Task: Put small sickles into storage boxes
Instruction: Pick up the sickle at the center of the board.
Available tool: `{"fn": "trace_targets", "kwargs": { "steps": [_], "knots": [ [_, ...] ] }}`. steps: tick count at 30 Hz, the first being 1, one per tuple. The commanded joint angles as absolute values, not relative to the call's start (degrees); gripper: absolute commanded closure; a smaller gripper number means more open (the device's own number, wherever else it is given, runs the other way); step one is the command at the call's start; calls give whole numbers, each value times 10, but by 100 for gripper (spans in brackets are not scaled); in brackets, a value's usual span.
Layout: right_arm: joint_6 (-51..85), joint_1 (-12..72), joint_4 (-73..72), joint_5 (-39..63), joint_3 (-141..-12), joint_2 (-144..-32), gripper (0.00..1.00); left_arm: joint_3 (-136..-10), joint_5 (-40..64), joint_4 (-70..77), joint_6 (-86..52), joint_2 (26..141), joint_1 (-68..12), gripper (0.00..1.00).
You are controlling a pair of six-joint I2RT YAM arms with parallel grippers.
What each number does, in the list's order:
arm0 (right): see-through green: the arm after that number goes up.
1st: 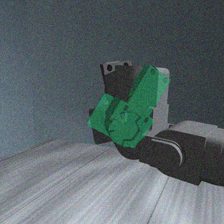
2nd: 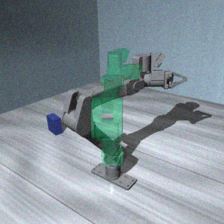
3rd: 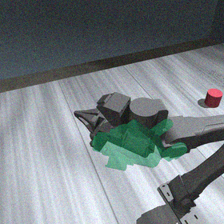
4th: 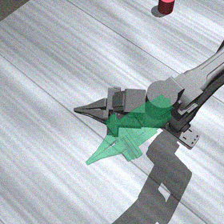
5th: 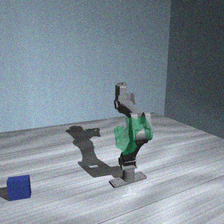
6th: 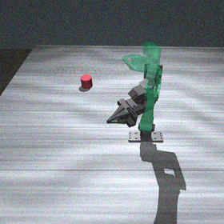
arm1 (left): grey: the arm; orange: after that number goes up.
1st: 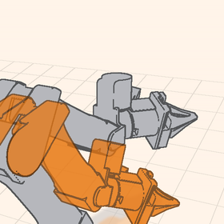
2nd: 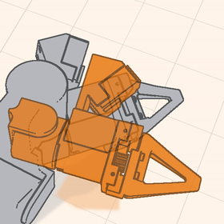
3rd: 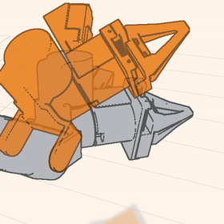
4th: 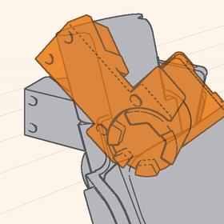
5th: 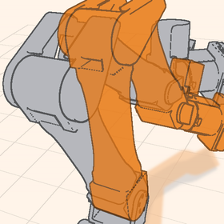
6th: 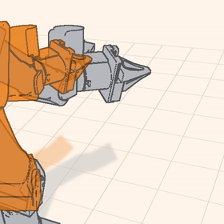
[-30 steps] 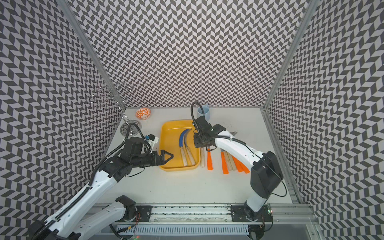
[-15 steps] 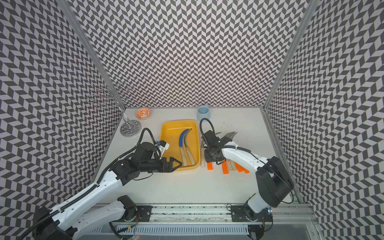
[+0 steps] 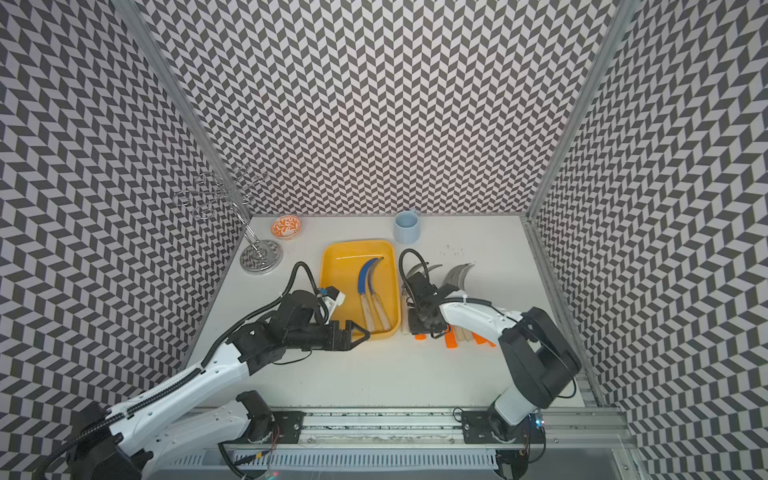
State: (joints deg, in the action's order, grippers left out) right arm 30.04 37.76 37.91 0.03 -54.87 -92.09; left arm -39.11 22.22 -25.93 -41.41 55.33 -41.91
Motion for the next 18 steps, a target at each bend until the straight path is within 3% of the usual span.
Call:
{"fn": "trace_targets", "kwargs": {
  "steps": [1, 10, 18],
  "knots": [
    [307, 381, 348, 0, -548, -942, 54, -406, 211, -256, -405, 557, -420, 0],
    [310, 381, 321, -1, -523, -975, 60, -408, 201, -271, -399, 549, -420, 0],
    [311, 381, 328, -5, -518, -973, 79, -410, 193, -280, -396, 542, -418, 0]
  ]
}}
